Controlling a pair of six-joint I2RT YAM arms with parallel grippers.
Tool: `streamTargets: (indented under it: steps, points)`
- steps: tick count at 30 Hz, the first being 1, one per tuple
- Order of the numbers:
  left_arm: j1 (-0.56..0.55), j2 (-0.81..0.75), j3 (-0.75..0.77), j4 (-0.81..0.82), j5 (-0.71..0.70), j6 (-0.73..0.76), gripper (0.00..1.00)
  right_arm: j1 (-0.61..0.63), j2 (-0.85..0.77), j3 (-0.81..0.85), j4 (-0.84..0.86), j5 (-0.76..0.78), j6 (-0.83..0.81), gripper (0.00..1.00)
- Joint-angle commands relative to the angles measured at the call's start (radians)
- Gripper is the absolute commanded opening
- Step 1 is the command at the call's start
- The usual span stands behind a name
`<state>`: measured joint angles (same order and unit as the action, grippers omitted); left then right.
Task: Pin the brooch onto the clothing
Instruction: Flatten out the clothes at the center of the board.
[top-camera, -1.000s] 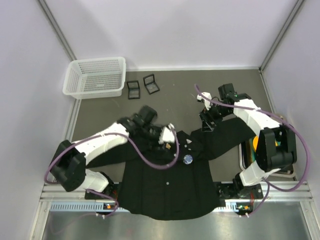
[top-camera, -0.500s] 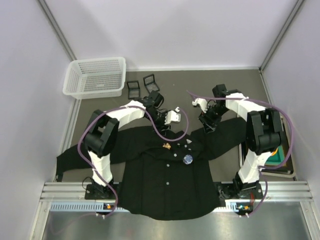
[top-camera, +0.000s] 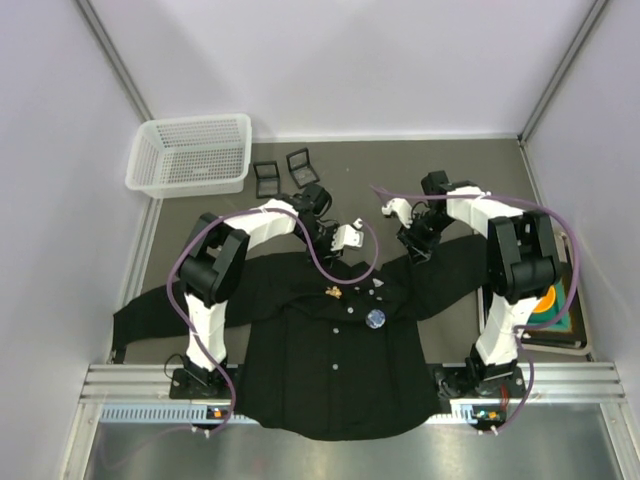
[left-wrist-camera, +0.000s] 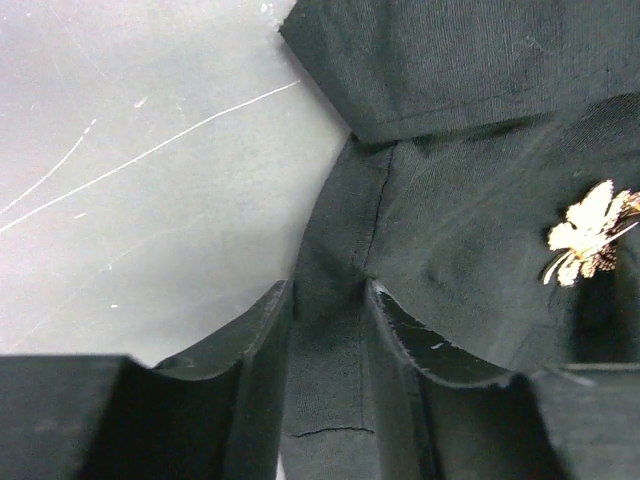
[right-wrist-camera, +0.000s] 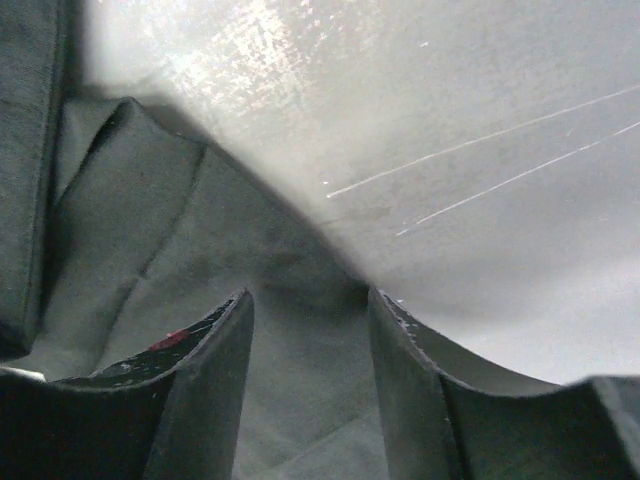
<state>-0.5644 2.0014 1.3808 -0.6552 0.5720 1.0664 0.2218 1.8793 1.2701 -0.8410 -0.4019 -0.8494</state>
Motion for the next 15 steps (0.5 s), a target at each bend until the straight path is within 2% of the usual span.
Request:
streamTargets:
  steps: [1, 2, 4, 5, 9, 15]
  points:
    - [0.000, 0.016, 0.014, -0.046, -0.026, 0.041, 0.26, 0.025, 0.030, -0.047, 0.046, 0.014, -0.004, 0.43]
    - [0.001, 0.011, 0.008, -0.047, -0.034, 0.035, 0.19, 0.030, 0.027, -0.060, 0.062, 0.012, 0.003, 0.26]
    - [0.015, 0.001, 0.008, -0.049, -0.040, 0.020, 0.08, 0.030, 0.024, -0.061, 0.072, 0.021, 0.030, 0.03]
    - [0.026, -0.004, 0.006, -0.049, -0.034, 0.012, 0.00, 0.028, 0.024, -0.054, 0.079, 0.044, 0.044, 0.00]
    - [0.119, -0.047, -0.008, -0.032, -0.029, -0.055, 0.00, -0.042, 0.004, -0.011, 0.097, 0.032, 0.139, 0.00]
    - [0.277, -0.122, -0.058, 0.113, -0.057, -0.192, 0.00, -0.127, -0.077, 0.048, 0.170, 0.072, 0.239, 0.00]
